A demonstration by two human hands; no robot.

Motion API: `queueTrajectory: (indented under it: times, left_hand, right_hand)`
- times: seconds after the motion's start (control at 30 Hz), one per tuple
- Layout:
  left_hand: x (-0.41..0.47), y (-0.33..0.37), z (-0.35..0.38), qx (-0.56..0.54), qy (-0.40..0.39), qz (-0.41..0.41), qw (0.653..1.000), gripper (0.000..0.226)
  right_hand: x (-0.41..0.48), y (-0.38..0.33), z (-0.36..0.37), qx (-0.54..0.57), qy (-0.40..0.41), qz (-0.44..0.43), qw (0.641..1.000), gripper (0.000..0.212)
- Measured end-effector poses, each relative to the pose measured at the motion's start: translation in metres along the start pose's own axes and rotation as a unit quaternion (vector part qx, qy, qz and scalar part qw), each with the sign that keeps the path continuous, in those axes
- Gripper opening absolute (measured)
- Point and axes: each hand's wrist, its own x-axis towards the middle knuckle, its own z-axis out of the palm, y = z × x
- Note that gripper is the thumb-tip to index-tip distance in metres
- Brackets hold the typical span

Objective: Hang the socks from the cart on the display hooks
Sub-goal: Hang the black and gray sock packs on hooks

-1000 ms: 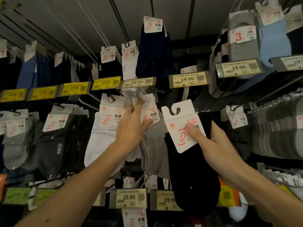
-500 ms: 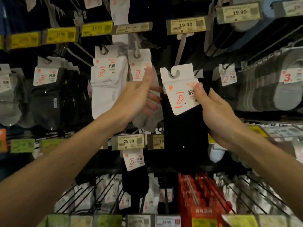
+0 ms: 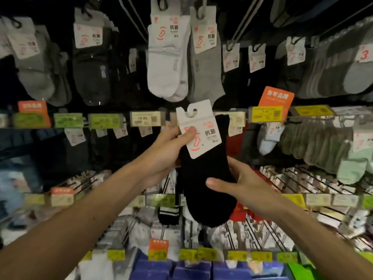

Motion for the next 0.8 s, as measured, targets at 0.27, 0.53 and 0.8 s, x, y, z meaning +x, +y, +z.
queueTrajectory:
  times: [0.27,0.53,0.8]
  left_hand:
    - [-0.065,-0.073,-0.071,-0.079,0.098,-0.104,0.987,0.019]
    - [-0.078,-0.113,-0.152,-0.077,0.195,-0.158,0.965,0.025]
    - [-0.041,-0.125,-0.203,-0.066,0.184,-0.169,0.966,0.037]
  right_hand:
    - [0.004,0.059,0.082,-0.009,-0.043,0.102,0.994,0.048]
    - [0.069,0.086,0.166,-0.025,-0.013,0.107,0.994,0.011]
    - [0.159,0.095,0.2,0.023,0.006,0.086,0.996,0.007]
